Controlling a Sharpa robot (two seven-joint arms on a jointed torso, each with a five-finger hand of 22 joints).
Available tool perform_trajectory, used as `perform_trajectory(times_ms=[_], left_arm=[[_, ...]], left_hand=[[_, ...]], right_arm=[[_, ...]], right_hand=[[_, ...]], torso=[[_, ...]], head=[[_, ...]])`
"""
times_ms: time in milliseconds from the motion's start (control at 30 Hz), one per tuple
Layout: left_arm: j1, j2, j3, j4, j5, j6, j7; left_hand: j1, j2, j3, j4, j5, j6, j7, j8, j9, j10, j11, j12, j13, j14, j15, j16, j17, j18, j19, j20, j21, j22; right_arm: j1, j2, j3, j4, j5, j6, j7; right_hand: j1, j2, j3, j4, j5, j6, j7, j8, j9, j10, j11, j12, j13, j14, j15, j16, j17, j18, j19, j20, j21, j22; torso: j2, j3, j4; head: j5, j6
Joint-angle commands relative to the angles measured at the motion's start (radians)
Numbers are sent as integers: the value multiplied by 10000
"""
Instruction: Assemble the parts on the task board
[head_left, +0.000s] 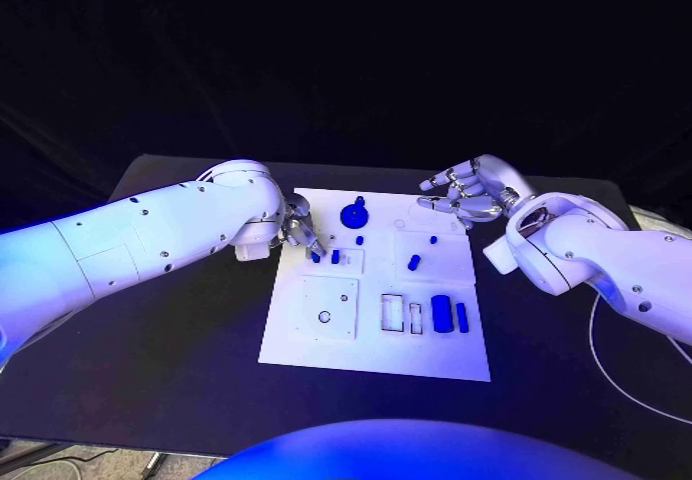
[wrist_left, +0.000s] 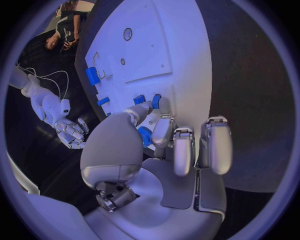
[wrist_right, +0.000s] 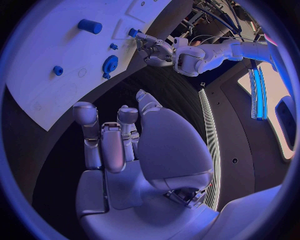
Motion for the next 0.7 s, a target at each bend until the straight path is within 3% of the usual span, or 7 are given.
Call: perform_trajectory(times_ms=[33,333,700], left_arm=[[-77,46,-50,29,150,248,-159],[-76,75,-49,-42,96,185,-240],[-76,88,-47,-186,34,66,-334]], left_hand=[[-103,12,-102,23,-21,219,-105,-16,16,41,21,62,25,1051,-77,30,2630,-68,406,-68,74,1583],[-351,30,-391,206,-27,293,-115,-38,-6,69,12,95,81,1051,-86,30,2630,-77,426,-79,98,1618],[-759,38,-1297,615,-48,431,-127,-59,-28,120,4,166,205,1051,-97,30,2630,-91,459,-91,135,1679]], right_arm=[[-7,13,0,1,-26,124,98],[-10,21,0,-7,-19,119,107],[-13,19,0,-15,4,102,142]], right_hand=[[-57,63,-13,59,42,-59,-2,-10,13,-56,-25,-55,-9,395,-54,-36,-9,88,-16,3,-40,-17],[-54,62,-12,61,68,-64,-2,-11,14,-72,-25,-93,-42,393,-55,-50,-25,92,-24,2,-59,-43],[-67,54,-19,73,89,-74,1,-15,14,-115,-24,-179,-113,381,-54,-94,-84,104,-59,2,-106,-117]], torso=[[4,-2,0],[-3,5,1],[-9,-3,1]], head=[[-12,-17],[-20,-29],[-16,-4]])
